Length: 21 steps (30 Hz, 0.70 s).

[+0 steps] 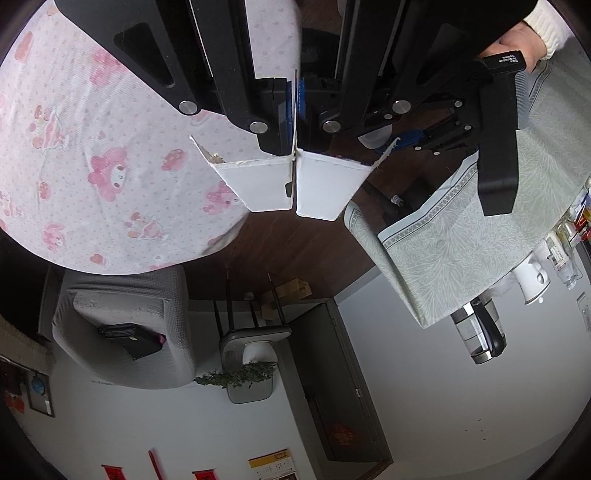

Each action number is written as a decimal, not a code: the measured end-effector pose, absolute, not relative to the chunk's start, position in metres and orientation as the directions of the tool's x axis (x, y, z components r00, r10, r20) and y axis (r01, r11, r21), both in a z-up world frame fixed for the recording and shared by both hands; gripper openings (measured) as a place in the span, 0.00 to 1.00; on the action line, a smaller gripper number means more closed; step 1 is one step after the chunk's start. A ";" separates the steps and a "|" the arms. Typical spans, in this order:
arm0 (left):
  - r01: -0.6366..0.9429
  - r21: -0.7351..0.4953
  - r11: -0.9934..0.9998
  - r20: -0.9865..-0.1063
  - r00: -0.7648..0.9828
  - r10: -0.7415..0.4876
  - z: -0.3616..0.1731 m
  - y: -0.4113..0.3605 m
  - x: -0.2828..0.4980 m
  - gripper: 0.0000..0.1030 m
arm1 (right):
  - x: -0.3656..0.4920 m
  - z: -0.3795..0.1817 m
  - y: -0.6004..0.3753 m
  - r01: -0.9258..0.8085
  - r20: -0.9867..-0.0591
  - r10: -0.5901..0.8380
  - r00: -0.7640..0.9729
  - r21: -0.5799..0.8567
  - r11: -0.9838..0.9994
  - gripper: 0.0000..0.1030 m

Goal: Collect trash
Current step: 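Carry both items to the green bin while the left tool drops the cup inside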

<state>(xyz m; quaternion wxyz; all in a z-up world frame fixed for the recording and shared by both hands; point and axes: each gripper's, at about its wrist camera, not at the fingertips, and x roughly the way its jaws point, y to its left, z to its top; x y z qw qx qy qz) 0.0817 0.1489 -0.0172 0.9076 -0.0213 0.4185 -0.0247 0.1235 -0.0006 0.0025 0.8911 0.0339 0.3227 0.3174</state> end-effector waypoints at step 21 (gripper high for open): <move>-0.096 -0.109 0.989 -0.916 0.397 -0.062 -0.126 0.238 0.091 0.41 | 0.143 -0.059 0.120 -0.628 -0.684 0.576 0.447 0.218 0.747 0.02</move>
